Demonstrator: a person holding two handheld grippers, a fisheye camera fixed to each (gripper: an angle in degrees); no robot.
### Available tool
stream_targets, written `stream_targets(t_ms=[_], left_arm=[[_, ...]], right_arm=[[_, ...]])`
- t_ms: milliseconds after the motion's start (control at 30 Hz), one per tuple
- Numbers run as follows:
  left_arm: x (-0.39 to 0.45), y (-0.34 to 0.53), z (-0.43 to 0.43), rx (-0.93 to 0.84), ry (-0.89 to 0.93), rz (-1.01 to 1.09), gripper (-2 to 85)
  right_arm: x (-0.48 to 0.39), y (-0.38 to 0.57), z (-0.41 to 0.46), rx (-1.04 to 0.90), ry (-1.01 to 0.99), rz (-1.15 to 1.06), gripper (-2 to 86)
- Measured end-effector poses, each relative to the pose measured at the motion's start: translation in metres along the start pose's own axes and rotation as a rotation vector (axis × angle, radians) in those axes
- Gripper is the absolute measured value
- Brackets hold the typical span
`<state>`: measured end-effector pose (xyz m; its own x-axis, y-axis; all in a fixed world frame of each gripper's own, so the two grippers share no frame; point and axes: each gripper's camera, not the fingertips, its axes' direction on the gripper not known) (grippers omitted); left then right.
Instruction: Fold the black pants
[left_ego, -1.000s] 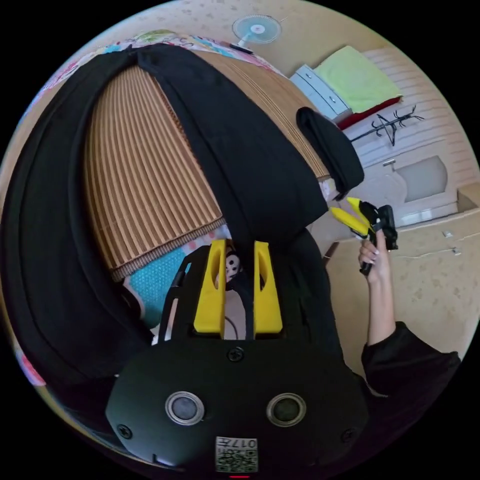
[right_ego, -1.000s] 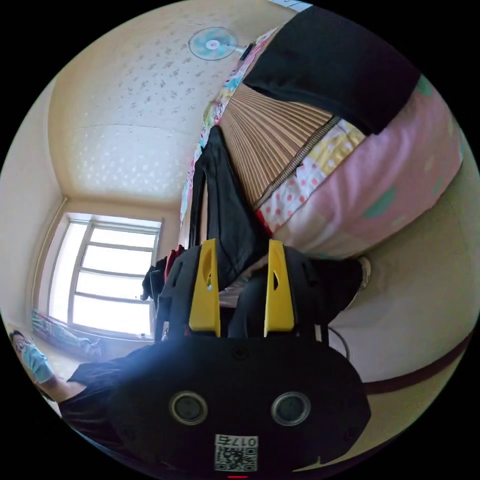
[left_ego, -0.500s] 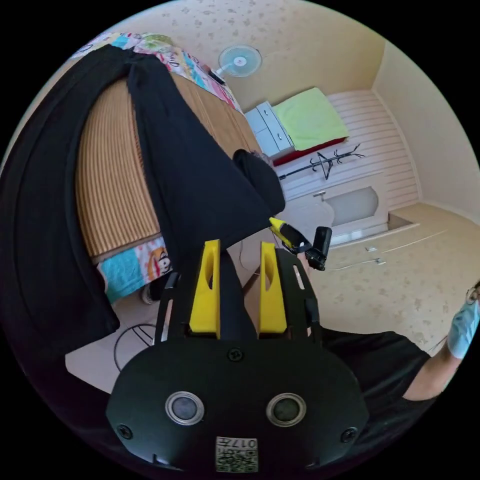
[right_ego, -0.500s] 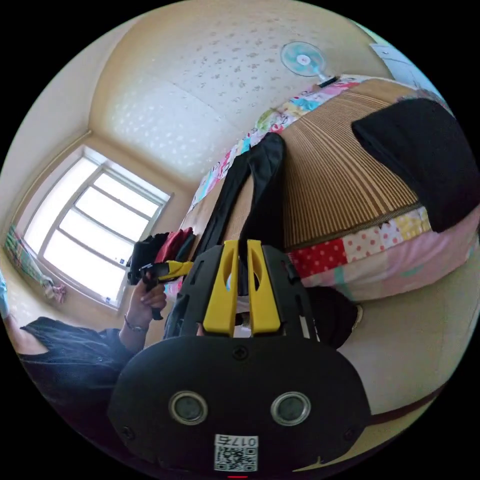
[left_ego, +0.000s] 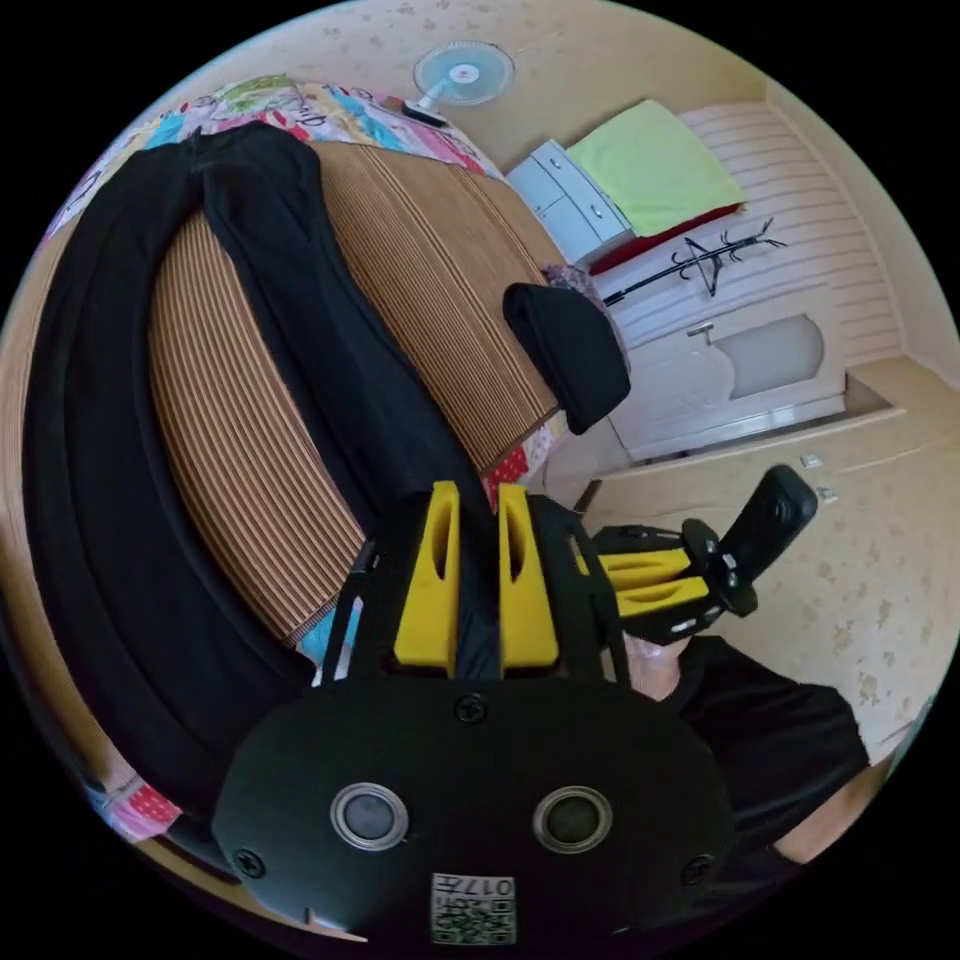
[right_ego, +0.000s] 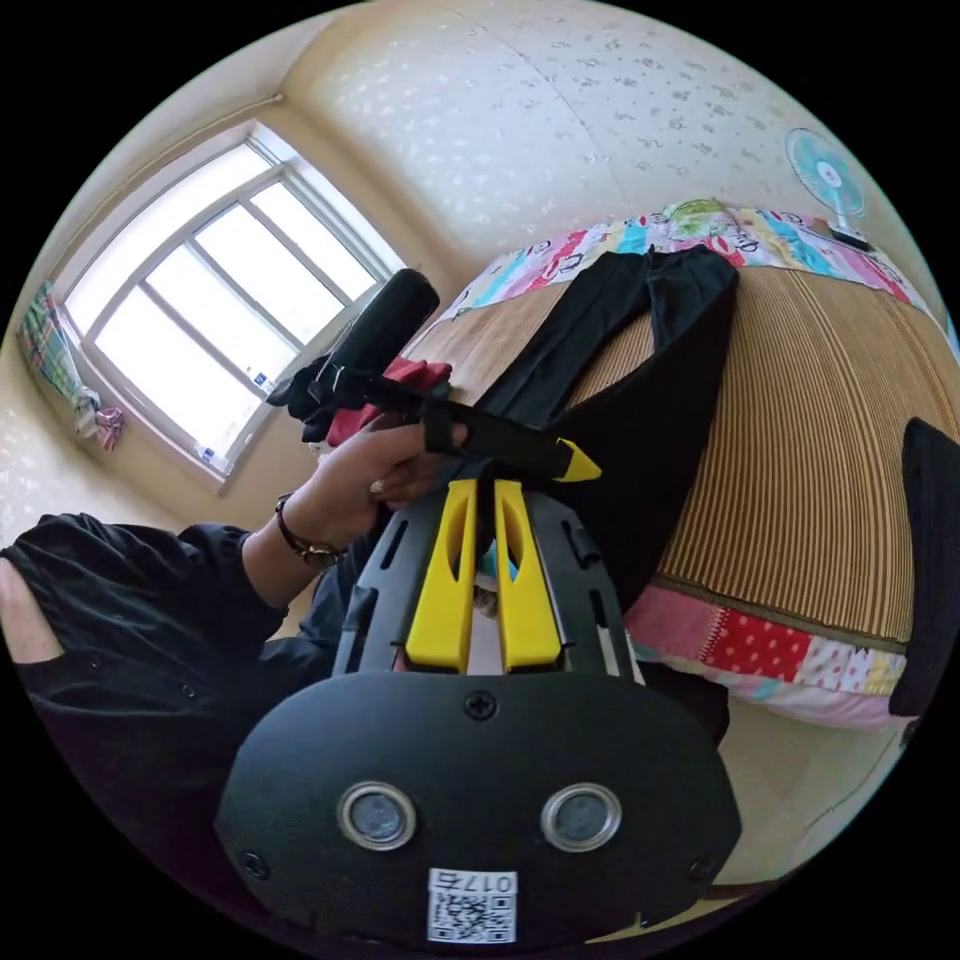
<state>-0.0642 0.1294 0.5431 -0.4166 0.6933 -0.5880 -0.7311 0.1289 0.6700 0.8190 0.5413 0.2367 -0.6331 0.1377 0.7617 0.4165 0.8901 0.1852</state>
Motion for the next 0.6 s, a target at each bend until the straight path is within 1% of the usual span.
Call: stream_targets(t_ms=[67,100,133,167,200,267,333,367,433,500,600], left_arm=[[-0.007,0.011,-0.007,0.041,0.006,0.024,3.9],[-0.012,0.018,-0.013,0.062,0.012,0.023,3.8],[-0.015,0.021,-0.016,0.072,0.019,0.023,3.7],[-0.020,0.027,-0.022,0.094,0.041,0.022,3.6],[-0.025,0.031,-0.027,0.110,0.067,0.026,3.6],[-0.030,0.036,-0.033,0.125,0.104,0.031,3.6],[-0.035,0.039,-0.038,0.139,0.150,0.037,3.7],[-0.038,0.041,-0.040,0.150,0.174,0.042,3.7],[-0.041,0.046,-0.040,0.169,0.191,0.053,3.7],[-0.047,0.053,-0.036,0.189,0.214,0.070,3.7],[-0.060,0.058,-0.028,0.194,0.299,0.080,3.6]], right_arm=[[0.006,-0.011,0.005,-0.066,-0.048,-0.027,2.2],[0.014,-0.020,0.002,-0.087,-0.120,-0.056,2.0],[0.028,-0.031,-0.004,-0.077,-0.181,-0.059,1.7],[0.038,-0.038,-0.007,-0.065,-0.199,-0.047,1.5],[0.063,-0.055,-0.009,-0.048,-0.209,-0.007,1.6],[0.114,-0.088,-0.004,-0.047,-0.168,0.057,2.0],[0.203,-0.139,0.020,-0.089,-0.025,0.282,3.8],[0.225,-0.152,0.028,-0.097,-0.013,0.338,4.5],[0.297,-0.206,0.062,-0.052,-0.124,0.431,6.9],[0.341,-0.245,0.088,0.018,-0.165,0.471,8.8],[0.402,-0.310,0.130,0.101,-0.117,0.560,12.4]])
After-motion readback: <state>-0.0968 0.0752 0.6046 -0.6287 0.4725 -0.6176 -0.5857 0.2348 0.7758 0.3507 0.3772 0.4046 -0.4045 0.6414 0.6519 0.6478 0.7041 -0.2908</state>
